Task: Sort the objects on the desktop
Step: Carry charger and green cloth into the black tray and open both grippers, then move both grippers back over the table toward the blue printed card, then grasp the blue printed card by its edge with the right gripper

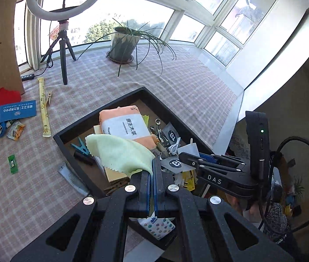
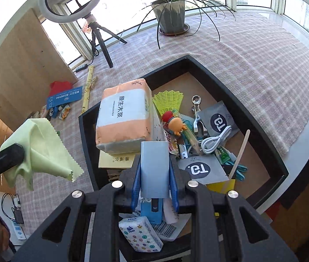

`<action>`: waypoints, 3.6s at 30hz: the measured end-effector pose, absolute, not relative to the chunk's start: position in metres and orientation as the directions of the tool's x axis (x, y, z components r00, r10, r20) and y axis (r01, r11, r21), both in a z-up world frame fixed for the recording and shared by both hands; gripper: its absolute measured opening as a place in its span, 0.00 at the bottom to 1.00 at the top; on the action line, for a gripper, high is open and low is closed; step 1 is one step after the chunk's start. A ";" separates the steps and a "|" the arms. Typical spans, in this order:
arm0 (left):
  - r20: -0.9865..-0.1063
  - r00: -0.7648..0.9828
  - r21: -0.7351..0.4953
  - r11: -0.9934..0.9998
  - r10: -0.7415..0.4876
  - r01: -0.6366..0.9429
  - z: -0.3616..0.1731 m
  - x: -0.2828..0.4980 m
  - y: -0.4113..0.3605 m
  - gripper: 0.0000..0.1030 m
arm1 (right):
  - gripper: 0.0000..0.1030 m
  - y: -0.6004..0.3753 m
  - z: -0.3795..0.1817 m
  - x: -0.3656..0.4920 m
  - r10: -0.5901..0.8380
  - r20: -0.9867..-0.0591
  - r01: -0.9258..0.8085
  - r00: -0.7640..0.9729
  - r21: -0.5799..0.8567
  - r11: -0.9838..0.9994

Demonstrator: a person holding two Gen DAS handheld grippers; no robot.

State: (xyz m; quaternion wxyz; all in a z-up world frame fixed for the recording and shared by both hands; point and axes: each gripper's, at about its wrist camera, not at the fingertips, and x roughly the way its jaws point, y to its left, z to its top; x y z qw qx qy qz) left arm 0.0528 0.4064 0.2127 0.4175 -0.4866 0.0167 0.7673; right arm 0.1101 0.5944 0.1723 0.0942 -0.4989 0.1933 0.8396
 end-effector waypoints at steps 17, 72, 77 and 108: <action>-0.801 -0.115 -0.316 -0.578 0.588 -0.752 0.192 0.085 0.529 0.01 | 0.22 0.671 0.151 0.131 0.026 -0.896 -0.455 -0.443 0.200 -0.868; -0.861 -0.322 -0.396 -0.916 0.393 -0.061 0.106 -0.185 0.208 0.29 | 0.54 0.378 0.153 -0.236 -0.302 -0.905 0.229 -0.299 0.239 -0.944; -0.864 -0.284 -0.425 -0.905 0.416 -0.034 0.080 -0.215 0.227 0.29 | 0.54 0.365 0.122 -0.276 -0.317 -0.919 0.227 -0.234 0.265 -0.937; -0.827 -0.255 -0.524 -0.851 0.501 0.029 0.014 -0.265 0.243 0.29 | 0.37 0.361 0.040 -0.301 -0.543 -0.840 0.033 -0.005 0.542 -0.839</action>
